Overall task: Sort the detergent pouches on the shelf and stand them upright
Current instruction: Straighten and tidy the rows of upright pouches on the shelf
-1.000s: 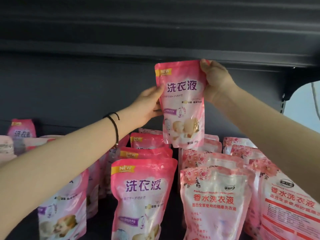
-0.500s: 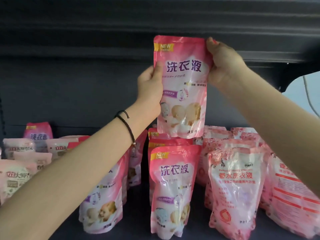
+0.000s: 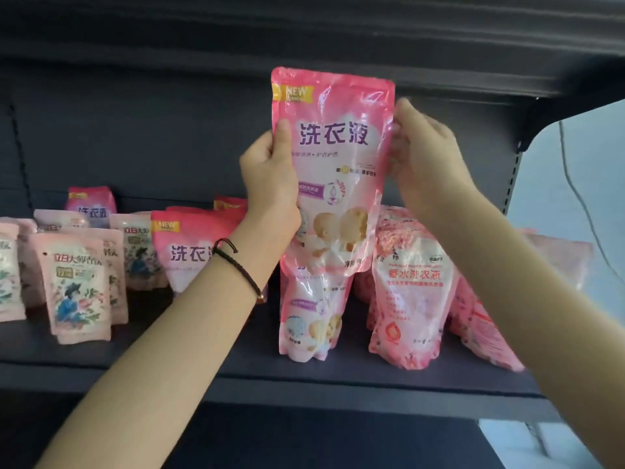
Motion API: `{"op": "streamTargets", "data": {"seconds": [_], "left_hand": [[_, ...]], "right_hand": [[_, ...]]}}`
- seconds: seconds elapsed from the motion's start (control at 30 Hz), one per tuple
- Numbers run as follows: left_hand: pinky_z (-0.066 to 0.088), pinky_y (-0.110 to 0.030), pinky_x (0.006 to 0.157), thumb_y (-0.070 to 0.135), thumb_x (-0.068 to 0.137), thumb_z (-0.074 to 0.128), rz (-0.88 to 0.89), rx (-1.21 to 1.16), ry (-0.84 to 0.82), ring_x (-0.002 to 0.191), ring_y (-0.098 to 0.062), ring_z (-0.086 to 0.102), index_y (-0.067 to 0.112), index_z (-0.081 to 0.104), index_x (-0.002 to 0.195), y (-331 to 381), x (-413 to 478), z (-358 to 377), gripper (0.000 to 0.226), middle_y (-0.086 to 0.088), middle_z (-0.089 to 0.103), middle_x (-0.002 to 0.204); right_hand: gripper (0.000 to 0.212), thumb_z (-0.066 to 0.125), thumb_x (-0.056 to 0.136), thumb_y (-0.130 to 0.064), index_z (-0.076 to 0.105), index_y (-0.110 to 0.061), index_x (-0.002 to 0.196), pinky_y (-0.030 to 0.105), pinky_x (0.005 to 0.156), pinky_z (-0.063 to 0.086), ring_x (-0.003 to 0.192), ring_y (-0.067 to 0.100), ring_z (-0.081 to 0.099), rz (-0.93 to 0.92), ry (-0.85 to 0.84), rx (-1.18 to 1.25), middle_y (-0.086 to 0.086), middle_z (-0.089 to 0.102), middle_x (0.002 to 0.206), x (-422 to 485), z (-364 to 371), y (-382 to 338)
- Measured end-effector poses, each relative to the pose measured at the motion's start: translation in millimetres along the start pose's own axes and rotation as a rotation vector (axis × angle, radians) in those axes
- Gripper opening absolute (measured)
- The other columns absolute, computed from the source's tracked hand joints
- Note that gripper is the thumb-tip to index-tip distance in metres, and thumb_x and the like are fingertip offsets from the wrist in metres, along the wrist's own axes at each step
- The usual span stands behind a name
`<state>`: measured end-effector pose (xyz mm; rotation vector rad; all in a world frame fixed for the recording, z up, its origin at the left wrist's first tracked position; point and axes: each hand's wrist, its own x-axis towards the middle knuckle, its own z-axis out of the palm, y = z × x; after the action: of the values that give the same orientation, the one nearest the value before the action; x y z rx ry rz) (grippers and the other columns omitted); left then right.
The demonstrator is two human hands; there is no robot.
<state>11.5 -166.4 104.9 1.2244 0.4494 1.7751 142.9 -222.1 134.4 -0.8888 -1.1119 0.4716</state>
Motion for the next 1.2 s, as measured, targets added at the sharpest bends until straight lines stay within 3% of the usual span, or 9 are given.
{"op": "streamTargets", "data": {"seconds": [0.13, 0.3, 0.4, 0.57, 0.7, 0.83, 1.0, 1.1, 1.2], "left_hand": [[0.031, -0.037, 0.067, 0.03, 0.1, 0.047, 0.056, 0.015, 0.098, 0.075, -0.023, 0.035, 0.008, 0.052, 0.082, -20, -32, -21, 0.029, -0.009, 0.043, 0.082], [0.03, -0.034, 0.06, 0.034, 0.099, 0.048, 0.07, 0.098, 0.105, 0.065, -0.023, 0.032, 0.006, 0.053, 0.076, -50, -66, -35, 0.037, -0.01, 0.036, 0.067], [0.029, -0.026, 0.053, 0.035, 0.099, 0.049, 0.079, 0.132, 0.125, 0.054, -0.011, 0.03, 0.011, 0.05, 0.067, -70, -73, -42, 0.039, 0.007, 0.035, 0.054], [0.029, -0.014, 0.048, 0.038, 0.098, 0.048, 0.085, 0.142, 0.129, 0.049, -0.001, 0.031, 0.002, 0.057, 0.077, -104, -76, -53, 0.042, 0.012, 0.037, 0.051], [0.03, -0.013, 0.049, 0.036, 0.098, 0.048, 0.085, 0.133, 0.149, 0.05, -0.001, 0.031, 0.004, 0.056, 0.075, -123, -72, -60, 0.041, 0.012, 0.037, 0.053], [0.028, -0.014, 0.047, 0.036, 0.099, 0.047, 0.092, 0.119, 0.137, 0.048, -0.002, 0.029, 0.018, 0.054, 0.066, -134, -65, -64, 0.039, 0.013, 0.034, 0.05], [0.03, -0.011, 0.047, 0.027, 0.1, 0.047, 0.119, 0.162, 0.096, 0.047, 0.0, 0.034, 0.0, 0.053, 0.073, -151, -52, -65, 0.039, 0.013, 0.04, 0.049], [0.037, -0.012, 0.05, 0.031, 0.1, 0.045, 0.016, 0.128, 0.022, 0.052, 0.002, 0.042, 0.012, 0.06, 0.078, -156, -44, -69, 0.033, 0.012, 0.049, 0.057], [0.044, -0.014, 0.06, 0.035, 0.1, 0.044, -0.027, 0.134, -0.071, 0.065, -0.001, 0.054, 0.034, 0.064, 0.081, -155, -39, -78, 0.027, 0.004, 0.061, 0.073]], "right_hand": [[0.032, 0.052, 0.094, -0.042, 0.057, -0.022, 0.117, 0.035, 0.089, 0.054, 0.098, 0.013, 0.066, 0.087, -0.062, -0.067, -0.003, 0.068, 0.108, -80, -11, 59], [0.016, 0.047, 0.099, -0.032, 0.053, -0.019, 0.106, 0.025, 0.067, 0.056, 0.078, 0.012, 0.064, 0.064, -0.056, 0.011, -0.004, 0.065, 0.085, -130, -5, 113], [0.015, 0.046, 0.099, -0.03, 0.052, -0.027, 0.113, 0.024, 0.064, 0.049, 0.071, 0.009, 0.058, 0.022, 0.02, -0.015, -0.009, 0.058, 0.08, -133, -2, 136], [0.022, 0.048, 0.098, -0.029, 0.05, -0.031, 0.12, 0.037, 0.081, 0.051, 0.088, 0.013, 0.058, -0.002, 0.103, -0.085, -0.013, 0.059, 0.094, -132, 1, 166], [0.039, 0.044, 0.1, -0.024, 0.033, -0.027, 0.138, 0.034, 0.093, 0.05, 0.107, 0.003, 0.056, -0.043, 0.093, -0.107, -0.016, 0.056, 0.118, -130, 5, 185], [0.065, 0.048, 0.098, -0.008, 0.011, -0.031, 0.146, 0.011, 0.081, 0.048, 0.106, -0.009, 0.057, -0.187, 0.003, -0.061, -0.042, 0.048, 0.119, -130, 9, 202], [0.094, 0.078, 0.077, -0.016, 0.017, -0.053, 0.138, 0.023, 0.09, 0.051, 0.124, 0.001, 0.05, -0.164, -0.068, -0.065, -0.035, 0.033, 0.138, -127, 12, 220], [0.088, 0.079, 0.076, -0.018, 0.024, -0.05, 0.138, 0.025, 0.084, 0.053, 0.097, -0.003, 0.057, -0.151, 0.022, -0.169, -0.012, 0.032, 0.145, -120, 15, 225], [0.079, 0.075, 0.079, -0.016, 0.028, -0.055, 0.13, 0.016, 0.062, 0.047, 0.067, 0.007, 0.051, -0.179, 0.07, -0.276, -0.023, 0.032, 0.137, -115, 20, 229]]}}
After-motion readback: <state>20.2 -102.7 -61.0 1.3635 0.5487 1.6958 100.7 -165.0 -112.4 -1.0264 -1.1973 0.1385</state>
